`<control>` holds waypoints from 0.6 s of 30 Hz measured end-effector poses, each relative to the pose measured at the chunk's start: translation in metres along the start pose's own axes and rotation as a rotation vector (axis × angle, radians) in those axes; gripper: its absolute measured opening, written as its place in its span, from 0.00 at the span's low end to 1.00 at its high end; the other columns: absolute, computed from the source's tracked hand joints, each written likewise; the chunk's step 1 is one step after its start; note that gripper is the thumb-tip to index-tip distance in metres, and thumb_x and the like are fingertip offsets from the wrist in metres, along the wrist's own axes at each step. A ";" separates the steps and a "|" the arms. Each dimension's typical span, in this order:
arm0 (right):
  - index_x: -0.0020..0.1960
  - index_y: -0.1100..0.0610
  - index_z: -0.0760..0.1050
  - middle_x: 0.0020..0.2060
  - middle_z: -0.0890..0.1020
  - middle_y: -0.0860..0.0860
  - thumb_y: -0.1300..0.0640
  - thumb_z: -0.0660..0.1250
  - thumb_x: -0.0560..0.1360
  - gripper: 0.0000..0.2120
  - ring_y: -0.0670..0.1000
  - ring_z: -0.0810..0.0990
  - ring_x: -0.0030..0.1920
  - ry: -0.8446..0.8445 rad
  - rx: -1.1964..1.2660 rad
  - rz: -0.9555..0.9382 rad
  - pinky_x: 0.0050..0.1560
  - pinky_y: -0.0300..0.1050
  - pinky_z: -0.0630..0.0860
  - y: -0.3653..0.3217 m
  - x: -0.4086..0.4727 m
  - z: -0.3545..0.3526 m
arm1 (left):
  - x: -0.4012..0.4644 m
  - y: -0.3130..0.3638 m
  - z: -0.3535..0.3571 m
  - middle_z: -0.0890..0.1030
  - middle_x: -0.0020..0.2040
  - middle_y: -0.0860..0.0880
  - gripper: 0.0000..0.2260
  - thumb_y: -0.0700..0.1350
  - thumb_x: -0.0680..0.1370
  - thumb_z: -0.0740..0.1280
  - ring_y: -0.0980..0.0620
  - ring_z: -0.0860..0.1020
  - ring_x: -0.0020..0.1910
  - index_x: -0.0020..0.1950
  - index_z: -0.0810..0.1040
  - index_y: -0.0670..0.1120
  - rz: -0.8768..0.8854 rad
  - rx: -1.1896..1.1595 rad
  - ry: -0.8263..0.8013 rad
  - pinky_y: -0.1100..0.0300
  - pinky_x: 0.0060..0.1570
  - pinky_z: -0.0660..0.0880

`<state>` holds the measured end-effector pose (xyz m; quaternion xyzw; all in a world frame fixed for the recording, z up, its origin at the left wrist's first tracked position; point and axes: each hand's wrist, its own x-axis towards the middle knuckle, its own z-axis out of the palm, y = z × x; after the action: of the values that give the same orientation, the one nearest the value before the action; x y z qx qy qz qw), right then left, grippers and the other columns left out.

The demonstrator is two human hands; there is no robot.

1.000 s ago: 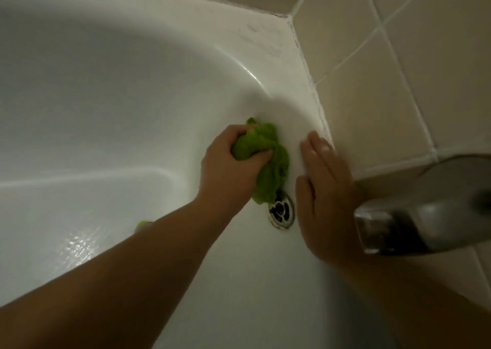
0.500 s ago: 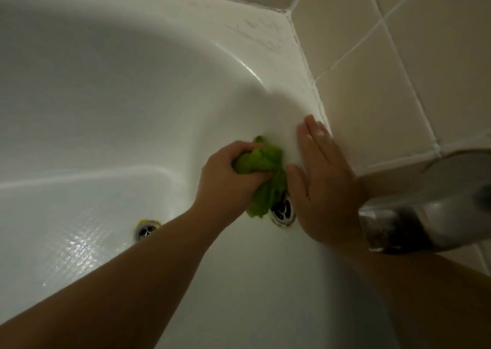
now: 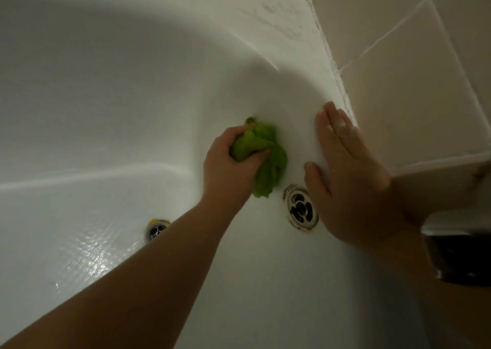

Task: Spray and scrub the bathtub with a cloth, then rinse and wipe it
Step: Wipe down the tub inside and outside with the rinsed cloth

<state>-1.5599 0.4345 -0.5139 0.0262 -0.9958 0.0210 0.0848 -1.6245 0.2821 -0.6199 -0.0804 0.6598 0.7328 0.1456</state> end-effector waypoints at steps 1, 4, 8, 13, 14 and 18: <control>0.80 0.66 0.62 0.80 0.63 0.62 0.59 0.64 0.78 0.32 0.61 0.62 0.80 -0.016 -0.003 -0.004 0.77 0.61 0.65 0.001 0.000 -0.001 | 0.009 -0.008 -0.003 0.83 0.54 0.57 0.17 0.49 0.72 0.78 0.57 0.81 0.54 0.58 0.81 0.60 -0.019 0.037 0.050 0.55 0.54 0.80; 0.80 0.66 0.61 0.80 0.62 0.61 0.59 0.64 0.78 0.33 0.60 0.61 0.81 -0.031 -0.001 0.003 0.78 0.60 0.63 0.002 0.002 -0.002 | 0.014 -0.043 -0.011 0.82 0.50 0.57 0.12 0.50 0.76 0.73 0.54 0.81 0.52 0.58 0.77 0.58 -0.178 0.196 0.017 0.56 0.51 0.79; 0.80 0.66 0.61 0.80 0.62 0.62 0.59 0.65 0.77 0.34 0.60 0.61 0.80 -0.044 -0.004 -0.009 0.78 0.60 0.64 0.002 0.006 -0.002 | -0.019 -0.062 -0.005 0.82 0.47 0.54 0.08 0.48 0.78 0.72 0.53 0.82 0.48 0.55 0.76 0.56 -0.253 0.231 -0.139 0.59 0.44 0.79; 0.81 0.65 0.61 0.81 0.62 0.60 0.58 0.66 0.77 0.34 0.58 0.61 0.81 -0.036 0.008 0.007 0.79 0.56 0.63 0.002 0.007 -0.002 | 0.001 -0.053 -0.010 0.83 0.49 0.56 0.12 0.46 0.75 0.76 0.62 0.81 0.47 0.55 0.79 0.58 -0.063 0.157 -0.080 0.65 0.47 0.80; 0.81 0.64 0.61 0.81 0.62 0.59 0.58 0.65 0.77 0.34 0.57 0.60 0.81 -0.043 0.018 0.008 0.79 0.56 0.63 0.002 0.008 -0.001 | 0.014 -0.059 -0.016 0.83 0.50 0.56 0.13 0.46 0.74 0.76 0.60 0.81 0.48 0.56 0.78 0.57 -0.074 0.193 -0.051 0.63 0.48 0.79; 0.81 0.64 0.61 0.81 0.62 0.59 0.59 0.66 0.77 0.34 0.57 0.60 0.81 -0.037 0.026 0.007 0.79 0.56 0.62 0.002 0.010 -0.002 | 0.030 -0.091 -0.032 0.82 0.48 0.52 0.13 0.47 0.75 0.74 0.49 0.82 0.48 0.55 0.75 0.57 -0.258 0.428 -0.128 0.56 0.47 0.78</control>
<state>-1.5694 0.4365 -0.5108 0.0242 -0.9970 0.0336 0.0658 -1.6266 0.2619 -0.7190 -0.0844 0.7736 0.5554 0.2930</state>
